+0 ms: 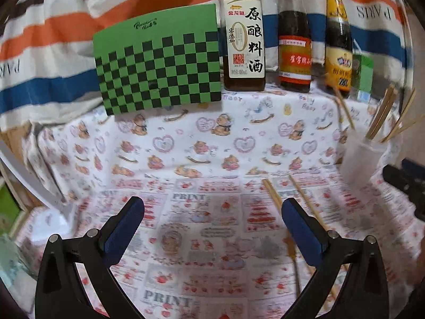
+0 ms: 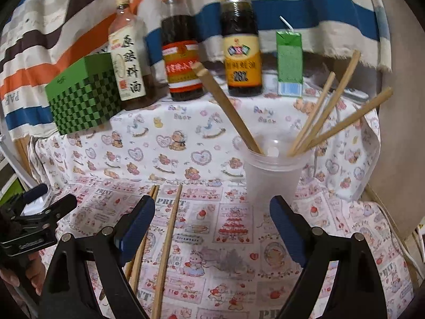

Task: Organize utensils
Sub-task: 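Close the left tool on the silver fork and lift it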

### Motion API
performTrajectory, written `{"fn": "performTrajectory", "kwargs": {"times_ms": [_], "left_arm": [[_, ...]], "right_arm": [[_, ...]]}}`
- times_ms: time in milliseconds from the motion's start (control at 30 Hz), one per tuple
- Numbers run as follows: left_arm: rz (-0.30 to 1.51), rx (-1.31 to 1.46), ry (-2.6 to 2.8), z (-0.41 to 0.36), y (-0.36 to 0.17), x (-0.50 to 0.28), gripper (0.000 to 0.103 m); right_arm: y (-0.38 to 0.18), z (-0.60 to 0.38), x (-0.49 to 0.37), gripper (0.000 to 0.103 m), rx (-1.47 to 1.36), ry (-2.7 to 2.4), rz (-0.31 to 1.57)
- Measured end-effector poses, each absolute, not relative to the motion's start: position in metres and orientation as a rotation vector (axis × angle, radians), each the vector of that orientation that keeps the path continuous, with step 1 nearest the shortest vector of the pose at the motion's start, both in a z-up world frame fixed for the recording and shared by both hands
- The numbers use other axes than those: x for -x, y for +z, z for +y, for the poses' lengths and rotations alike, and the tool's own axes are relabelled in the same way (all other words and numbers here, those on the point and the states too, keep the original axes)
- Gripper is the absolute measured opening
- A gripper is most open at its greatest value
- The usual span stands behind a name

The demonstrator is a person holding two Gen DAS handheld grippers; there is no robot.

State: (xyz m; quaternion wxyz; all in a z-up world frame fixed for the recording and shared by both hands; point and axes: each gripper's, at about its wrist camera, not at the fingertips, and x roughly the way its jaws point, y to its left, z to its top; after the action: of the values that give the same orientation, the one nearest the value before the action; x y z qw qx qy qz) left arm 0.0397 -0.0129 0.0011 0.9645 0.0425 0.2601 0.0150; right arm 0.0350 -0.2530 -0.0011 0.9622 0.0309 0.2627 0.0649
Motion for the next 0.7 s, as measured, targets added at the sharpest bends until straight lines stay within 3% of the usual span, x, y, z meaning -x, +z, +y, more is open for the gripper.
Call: {"fn": "performTrajectory", "kwargs": {"times_ms": [267,333,433,500,567,633,700], "left_arm": [[0.581,-0.024,-0.049,-0.011,0.003,-0.039,0.102],[0.617,-0.010,-0.089,-0.012,0.001,-0.040,0.098],[0.652,-0.019,-0.134,-0.019,-0.003,-0.040,0.084],[0.676,-0.015,-0.164,-0.024,-0.006,-0.040,0.074],[0.731,-0.011,-0.212,-0.030,-0.011,-0.043,0.041],[0.810,0.017,-0.263,-0.035,-0.020,-0.046,0.024],[0.860,0.035,-0.325,-0.041,-0.027,-0.048,0.021]], "right_arm": [[0.004,-0.238,-0.023,0.090,0.027,0.071,0.468],[0.003,-0.239,-0.025,0.089,0.014,0.083,0.481],[0.001,-0.242,-0.030,0.077,-0.024,0.113,0.534],[-0.002,-0.246,-0.036,0.058,-0.060,0.157,0.589],[-0.007,-0.248,-0.042,0.044,-0.091,0.196,0.646],[-0.014,-0.251,-0.049,0.036,-0.133,0.224,0.707],[-0.018,-0.252,-0.053,0.032,-0.140,0.220,0.729]]}}
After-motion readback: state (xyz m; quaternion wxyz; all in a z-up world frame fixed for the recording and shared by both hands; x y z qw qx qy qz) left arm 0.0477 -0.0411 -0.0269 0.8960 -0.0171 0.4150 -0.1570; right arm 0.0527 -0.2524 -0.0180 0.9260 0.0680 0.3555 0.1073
